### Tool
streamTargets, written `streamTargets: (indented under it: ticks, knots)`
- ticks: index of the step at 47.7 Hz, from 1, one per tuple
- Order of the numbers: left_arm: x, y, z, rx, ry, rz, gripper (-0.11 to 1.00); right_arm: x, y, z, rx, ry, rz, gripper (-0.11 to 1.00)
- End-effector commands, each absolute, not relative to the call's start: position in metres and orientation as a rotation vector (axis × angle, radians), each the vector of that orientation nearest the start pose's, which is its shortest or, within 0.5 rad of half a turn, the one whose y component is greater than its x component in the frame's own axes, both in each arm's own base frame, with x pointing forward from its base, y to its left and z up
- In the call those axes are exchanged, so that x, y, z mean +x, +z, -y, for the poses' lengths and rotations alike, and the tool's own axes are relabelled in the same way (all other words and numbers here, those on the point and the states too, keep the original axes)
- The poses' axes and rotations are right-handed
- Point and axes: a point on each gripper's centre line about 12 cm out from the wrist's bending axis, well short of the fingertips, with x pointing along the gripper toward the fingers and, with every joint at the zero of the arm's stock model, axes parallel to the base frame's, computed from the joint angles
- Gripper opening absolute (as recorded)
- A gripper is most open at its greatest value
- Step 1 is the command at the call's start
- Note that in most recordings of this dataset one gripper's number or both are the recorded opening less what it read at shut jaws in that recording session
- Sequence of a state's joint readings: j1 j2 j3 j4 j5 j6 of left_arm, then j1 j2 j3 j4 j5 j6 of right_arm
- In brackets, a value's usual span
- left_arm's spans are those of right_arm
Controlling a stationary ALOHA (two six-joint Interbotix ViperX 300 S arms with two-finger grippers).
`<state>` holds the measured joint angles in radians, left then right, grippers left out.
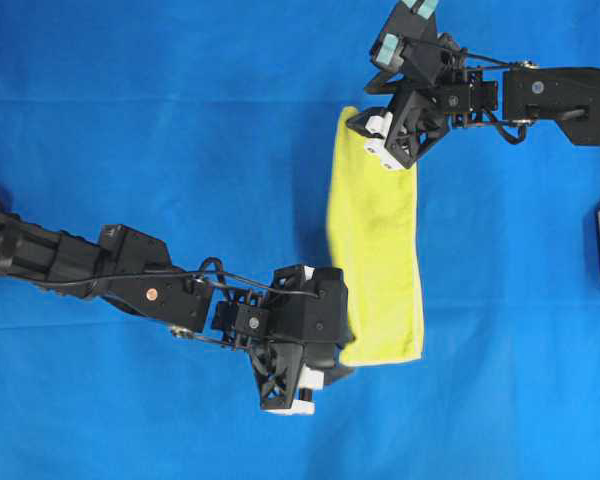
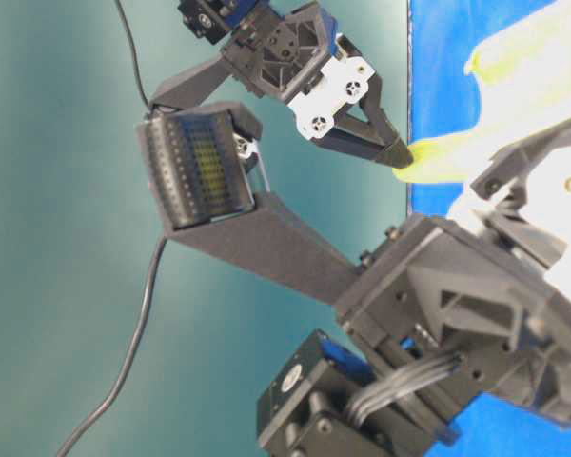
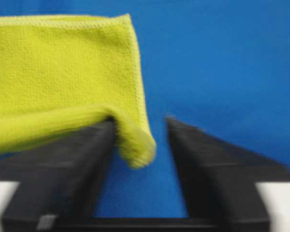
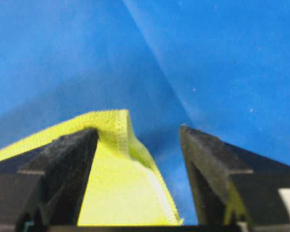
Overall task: Fold the yellow towel.
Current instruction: 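Open both grippers and withdraw them to the sides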
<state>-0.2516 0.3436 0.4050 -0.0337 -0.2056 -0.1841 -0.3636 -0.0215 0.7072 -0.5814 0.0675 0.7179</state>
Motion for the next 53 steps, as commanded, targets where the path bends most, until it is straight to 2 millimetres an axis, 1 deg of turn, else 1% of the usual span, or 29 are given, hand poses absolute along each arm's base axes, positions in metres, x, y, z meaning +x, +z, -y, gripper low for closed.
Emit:
streamTargets:
  ticks: [1,5,7,11,17,25,32,38,41,45,48,53]
  knots:
    - [0.463,0.154,0.118,-0.144,-0.189,-0.502,0.61,0.348,0.169,0.135,0.241,-0.425,-0.682,0.62]
    - [0.459,0.159,0.116,-0.145,-0.185,-0.513,0.81,0.347,0.173,0.133,0.238,-0.421,-0.671,0.61]
    - [0.455,0.162,0.113,-0.144,-0.179,-0.526,0.85,0.346,0.176,0.131,0.237,-0.417,-0.664,0.61]
    - [0.447,0.171,0.11,-0.144,-0.176,-0.544,0.82,0.343,0.182,0.126,0.231,-0.408,-0.649,0.61]
    - [0.433,0.192,0.109,-0.145,-0.183,-0.531,0.82,0.336,0.195,0.112,0.214,-0.384,-0.629,0.61]
    - [0.413,0.218,0.104,-0.146,-0.193,-0.481,0.82,0.319,0.211,0.089,0.187,-0.357,-0.623,0.61]
    - [0.394,0.225,0.097,-0.149,-0.194,-0.434,0.82,0.298,0.22,0.068,0.183,-0.318,-0.596,0.61]
    - [0.379,0.223,0.088,-0.155,-0.181,-0.401,0.82,0.277,0.223,0.051,0.189,-0.277,-0.572,0.61]
    - [0.371,0.223,0.08,-0.161,-0.167,-0.38,0.81,0.266,0.226,0.041,0.203,-0.249,-0.547,0.61]
    - [0.359,0.222,0.066,-0.169,-0.142,-0.344,0.8,0.253,0.228,0.034,0.215,-0.225,-0.518,0.61]
    - [0.348,0.223,0.054,-0.177,-0.118,-0.298,0.8,0.245,0.224,0.032,0.229,-0.215,-0.503,0.61]
    - [0.334,0.224,0.04,-0.185,-0.087,-0.236,0.8,0.236,0.216,0.027,0.238,-0.185,-0.48,0.61]
